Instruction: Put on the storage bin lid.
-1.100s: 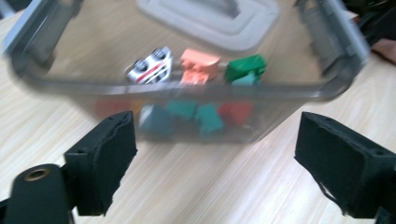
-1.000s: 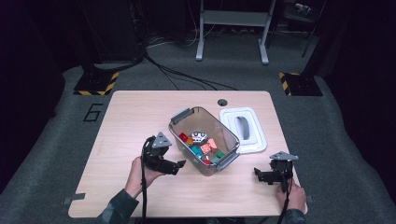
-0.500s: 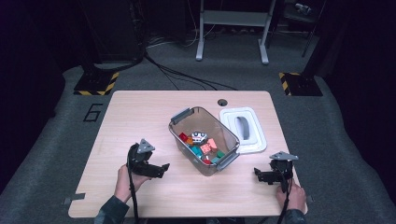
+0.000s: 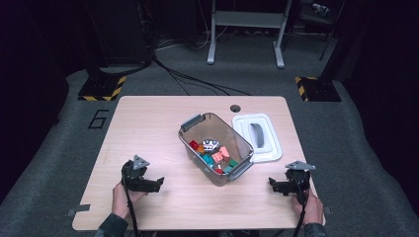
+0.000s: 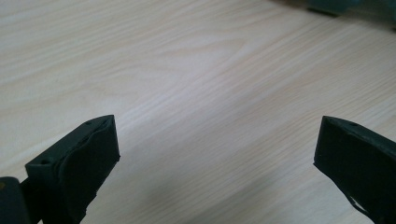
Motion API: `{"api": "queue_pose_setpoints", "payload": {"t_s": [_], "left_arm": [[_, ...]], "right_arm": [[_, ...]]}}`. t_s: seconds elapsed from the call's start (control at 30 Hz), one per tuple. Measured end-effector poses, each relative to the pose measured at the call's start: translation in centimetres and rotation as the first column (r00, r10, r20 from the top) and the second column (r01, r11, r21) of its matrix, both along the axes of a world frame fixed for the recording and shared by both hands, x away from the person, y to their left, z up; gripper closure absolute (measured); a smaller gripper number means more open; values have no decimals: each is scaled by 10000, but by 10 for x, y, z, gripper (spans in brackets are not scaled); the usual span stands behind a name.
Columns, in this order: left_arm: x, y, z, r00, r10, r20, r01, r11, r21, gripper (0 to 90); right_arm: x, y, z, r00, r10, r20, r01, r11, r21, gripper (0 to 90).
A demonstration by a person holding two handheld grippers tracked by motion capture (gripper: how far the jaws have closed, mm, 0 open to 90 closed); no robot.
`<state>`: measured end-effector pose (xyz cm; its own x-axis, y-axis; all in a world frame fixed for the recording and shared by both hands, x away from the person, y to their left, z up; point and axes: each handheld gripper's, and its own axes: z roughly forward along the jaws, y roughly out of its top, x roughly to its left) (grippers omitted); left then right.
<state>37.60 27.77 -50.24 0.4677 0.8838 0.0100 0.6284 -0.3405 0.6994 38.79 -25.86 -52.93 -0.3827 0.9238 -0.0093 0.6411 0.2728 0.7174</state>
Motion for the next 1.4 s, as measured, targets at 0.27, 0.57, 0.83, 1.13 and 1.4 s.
{"api": "queue_pose_setpoints", "payload": {"t_s": [0.27, 0.57, 0.83, 1.13, 1.4], "left_arm": [[0, 15, -21, 9995, 314, -103, -316, 9993, -219, 2], [-5, 12, -29, 9989, 383, 262, -377, 9991, -204, 2], [-6, 10, -29, 9998, 94, 164, -91, 9998, -157, 1], [-6, 10, -29, 9998, 110, 177, -108, 9998, -148, 0], [-5, 9, -29, 9998, 71, 212, -68, 9999, -148, 1]], "right_arm": [[-2, 1, 0, 10000, -13, -60, 14, 10000, 85, 0], [0, -4, 2, 9990, 406, -180, -406, 9992, -28, 26], [21, -2, 23, 9999, -90, -57, 94, 9969, 783, 13], [64, 18, 43, 9996, 13, -286, 16, 9948, 1017, 0], [103, 35, 41, 9991, -81, -412, 134, 9913, 1313, 0]]}}
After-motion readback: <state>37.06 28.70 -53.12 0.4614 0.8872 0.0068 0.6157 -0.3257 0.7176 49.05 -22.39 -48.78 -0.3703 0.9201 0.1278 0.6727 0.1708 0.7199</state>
